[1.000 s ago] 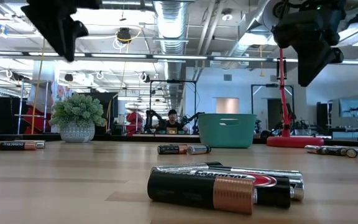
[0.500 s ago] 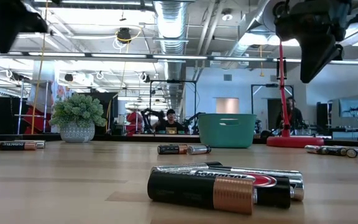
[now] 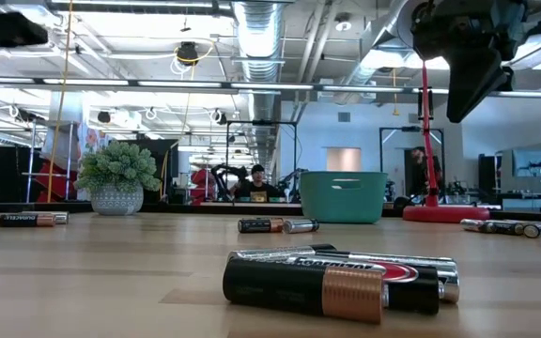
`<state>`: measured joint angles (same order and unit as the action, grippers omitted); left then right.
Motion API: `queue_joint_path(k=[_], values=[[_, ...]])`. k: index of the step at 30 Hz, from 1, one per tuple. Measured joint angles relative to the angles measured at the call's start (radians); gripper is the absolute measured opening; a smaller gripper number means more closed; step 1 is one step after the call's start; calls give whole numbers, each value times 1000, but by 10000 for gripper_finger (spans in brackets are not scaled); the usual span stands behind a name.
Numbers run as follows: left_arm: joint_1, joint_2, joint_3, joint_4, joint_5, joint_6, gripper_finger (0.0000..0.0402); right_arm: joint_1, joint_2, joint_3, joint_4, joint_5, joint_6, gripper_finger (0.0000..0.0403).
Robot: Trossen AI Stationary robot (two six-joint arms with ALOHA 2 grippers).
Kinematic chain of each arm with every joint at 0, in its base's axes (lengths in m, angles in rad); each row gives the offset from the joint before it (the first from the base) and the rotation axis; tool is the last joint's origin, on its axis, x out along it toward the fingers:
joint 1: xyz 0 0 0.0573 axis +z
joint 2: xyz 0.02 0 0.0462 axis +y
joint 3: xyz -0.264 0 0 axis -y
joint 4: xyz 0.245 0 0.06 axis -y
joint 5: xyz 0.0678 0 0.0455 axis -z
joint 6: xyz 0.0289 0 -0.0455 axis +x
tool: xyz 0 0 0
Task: Sort batteries
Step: Move the blue bin to the top of the table
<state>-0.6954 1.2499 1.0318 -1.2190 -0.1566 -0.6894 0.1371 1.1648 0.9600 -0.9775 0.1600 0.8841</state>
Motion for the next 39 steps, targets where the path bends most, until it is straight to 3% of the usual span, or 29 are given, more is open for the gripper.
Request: queue_joint_path(k=[23,26,31,39], values=[[0,-1,-388,360,20,-20,140,0,0,0,-1,0,5,63],[0,-1,-402,356,21,-8,111,0,0,1,0,0,5,63],[1,-1,-403,370,72,7,15,0,0,1,-1,0,4,63],[7,0,-319,380,126,-113,3,0,0,1,0,0,3,63]])
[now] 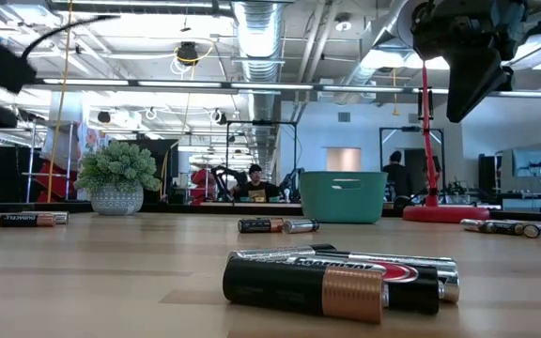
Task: Sort batteries
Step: Move the blue bin to the top of the table
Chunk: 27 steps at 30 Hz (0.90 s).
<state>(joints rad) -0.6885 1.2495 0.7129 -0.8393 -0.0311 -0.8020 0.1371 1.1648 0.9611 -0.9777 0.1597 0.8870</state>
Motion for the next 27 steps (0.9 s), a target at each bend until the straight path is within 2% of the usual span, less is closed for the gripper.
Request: queue_joint_path(k=[7,11,14,21,27], values=[[66,0,134,-9,0,4,1,0,0,0,25,0,0,63],[157,0,203,-14,-2,121,1,0,0,0,26,0,-3,63],[270,0,246,-32,-4,217,1,3,0,0,26,0,-6,63],[585,29,343,-99,38,581,1,37,0,0,29,0,-22,63],[897,181,483,-114,103,976,0,64,0,0,43,0,29,63]])
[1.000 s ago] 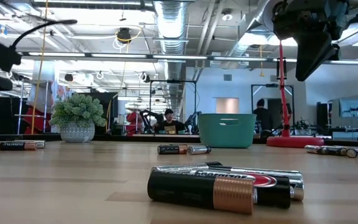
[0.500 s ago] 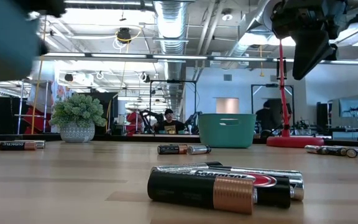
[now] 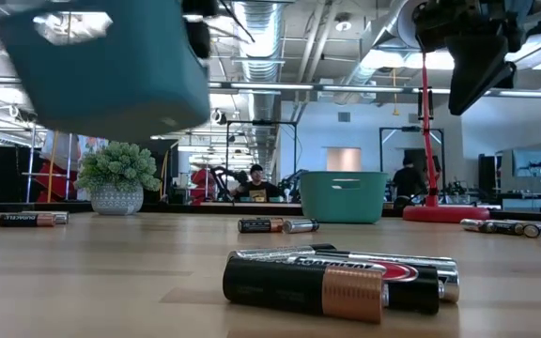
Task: Sort batteries
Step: Move the blue bin to the top of the table
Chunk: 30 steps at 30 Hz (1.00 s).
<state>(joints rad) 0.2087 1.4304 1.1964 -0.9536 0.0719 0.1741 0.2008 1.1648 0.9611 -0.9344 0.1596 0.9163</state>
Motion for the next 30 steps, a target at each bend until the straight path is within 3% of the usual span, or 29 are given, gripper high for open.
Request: queue_joint_path(k=[5,10,20,26,30], values=[[233,199,180,-21,73,299,0,2,0,0,0,0,100,63],[394,414,387,-66,105,514,0,2,0,0,1,1,177,63],[519,810,777,-163,103,629,0,2,0,0,2,35,345,63],[549,939,962,-231,101,660,0,2,0,0,2,53,439,63],[562,987,1023,-280,73,660,0,2,0,0,2,54,476,63]])
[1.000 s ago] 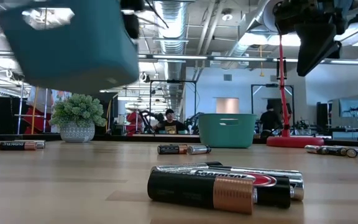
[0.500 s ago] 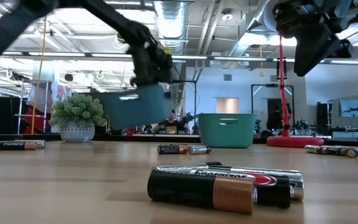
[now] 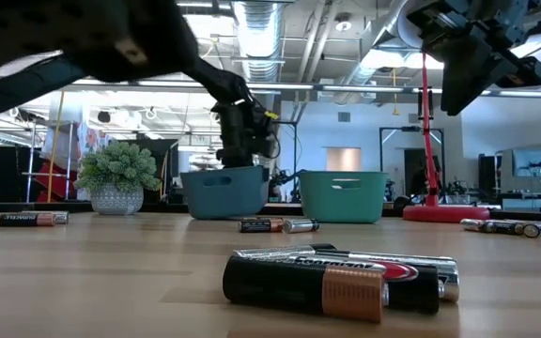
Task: Sort batteries
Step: Move the blue bin to the top of the table, then put the black battery into the green bin
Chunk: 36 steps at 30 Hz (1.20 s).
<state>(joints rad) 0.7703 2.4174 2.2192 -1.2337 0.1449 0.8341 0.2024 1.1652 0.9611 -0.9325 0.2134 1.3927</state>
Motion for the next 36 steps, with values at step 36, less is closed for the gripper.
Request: queue_joint_path(k=[36], values=[[-3,5,-13,-24,-49,-115,75,-2,0,0,-2,27,10,63]])
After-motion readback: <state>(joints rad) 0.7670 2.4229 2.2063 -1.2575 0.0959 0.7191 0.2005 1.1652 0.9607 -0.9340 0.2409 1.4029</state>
